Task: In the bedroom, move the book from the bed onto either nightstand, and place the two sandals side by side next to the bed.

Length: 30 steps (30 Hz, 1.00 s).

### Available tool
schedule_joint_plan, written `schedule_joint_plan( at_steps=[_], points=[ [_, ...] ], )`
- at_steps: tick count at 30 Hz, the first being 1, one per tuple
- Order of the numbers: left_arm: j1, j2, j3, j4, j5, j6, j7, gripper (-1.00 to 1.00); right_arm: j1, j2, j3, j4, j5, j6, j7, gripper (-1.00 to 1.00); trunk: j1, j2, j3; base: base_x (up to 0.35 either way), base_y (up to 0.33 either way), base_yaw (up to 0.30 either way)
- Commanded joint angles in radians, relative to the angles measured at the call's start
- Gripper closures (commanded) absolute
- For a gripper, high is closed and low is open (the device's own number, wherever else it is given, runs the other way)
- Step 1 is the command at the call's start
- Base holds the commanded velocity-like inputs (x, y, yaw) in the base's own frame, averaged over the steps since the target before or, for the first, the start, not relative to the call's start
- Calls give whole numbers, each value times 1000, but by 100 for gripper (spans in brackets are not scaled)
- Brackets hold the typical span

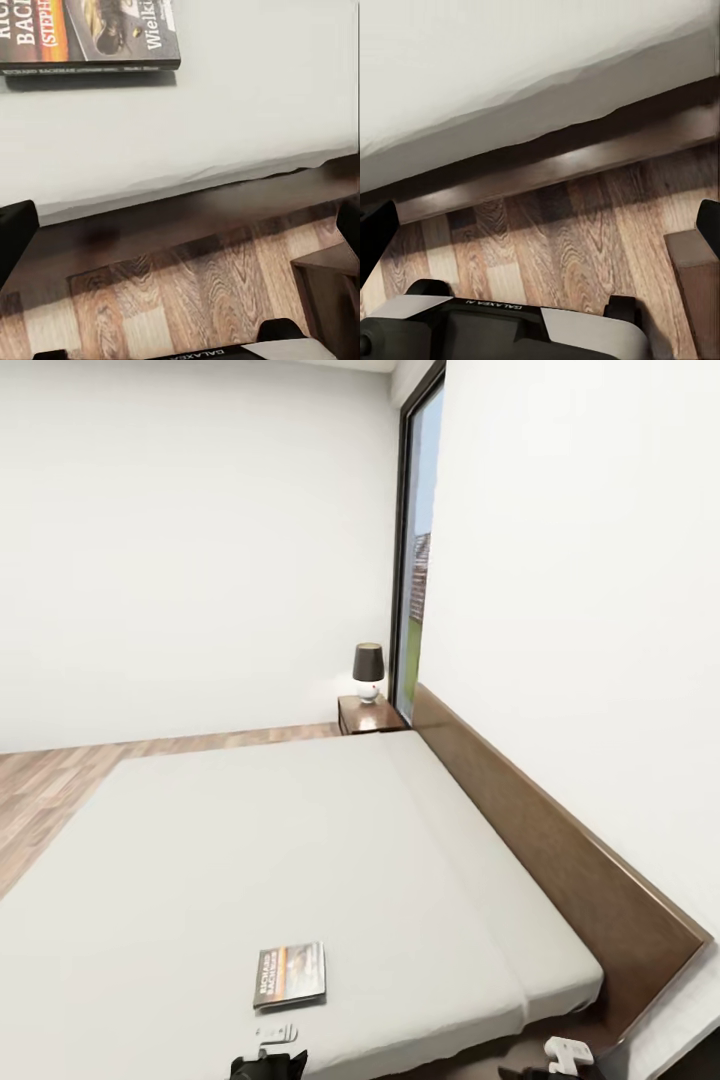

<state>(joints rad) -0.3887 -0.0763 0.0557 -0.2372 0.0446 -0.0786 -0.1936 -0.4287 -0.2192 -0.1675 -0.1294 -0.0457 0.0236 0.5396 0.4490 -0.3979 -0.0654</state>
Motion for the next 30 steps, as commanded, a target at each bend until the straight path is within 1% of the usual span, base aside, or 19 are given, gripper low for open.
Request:
schedule_joint_plan(
  at_steps=[1,6,9,22,25,30],
  points=[
    [-1,0,6,1,5,-1,-6,-100,-1,0,-3,1,-4,2,4,-100,1,-2,-2,191,-108,4],
    [-1,0,6,1,5,-1,-6,-100,-1,0,-3,1,-4,2,4,-100,1,-2,-2,66,-37,4],
    [-1,0,6,1,5,-1,-6,-100,-1,0,-3,1,-4,2,5,-100,1,-2,-2,11,-6,109],
    [-1,0,6,1,5,-1,-6,-100,-1,0,-3,1,-5,2,7,-100,1,-2,-5,1,-1,245],
    [-1,0,6,1,5,-1,-6,-100,-1,0,-3,1,-5,2,8,-100,1,-2,-5,39,-2,57],
    [-1,0,6,1,5,-1,-6,-100,-1,0,-3,1,-5,2,8,-100,1,-2,-5,218,-68,14]
  ],
)
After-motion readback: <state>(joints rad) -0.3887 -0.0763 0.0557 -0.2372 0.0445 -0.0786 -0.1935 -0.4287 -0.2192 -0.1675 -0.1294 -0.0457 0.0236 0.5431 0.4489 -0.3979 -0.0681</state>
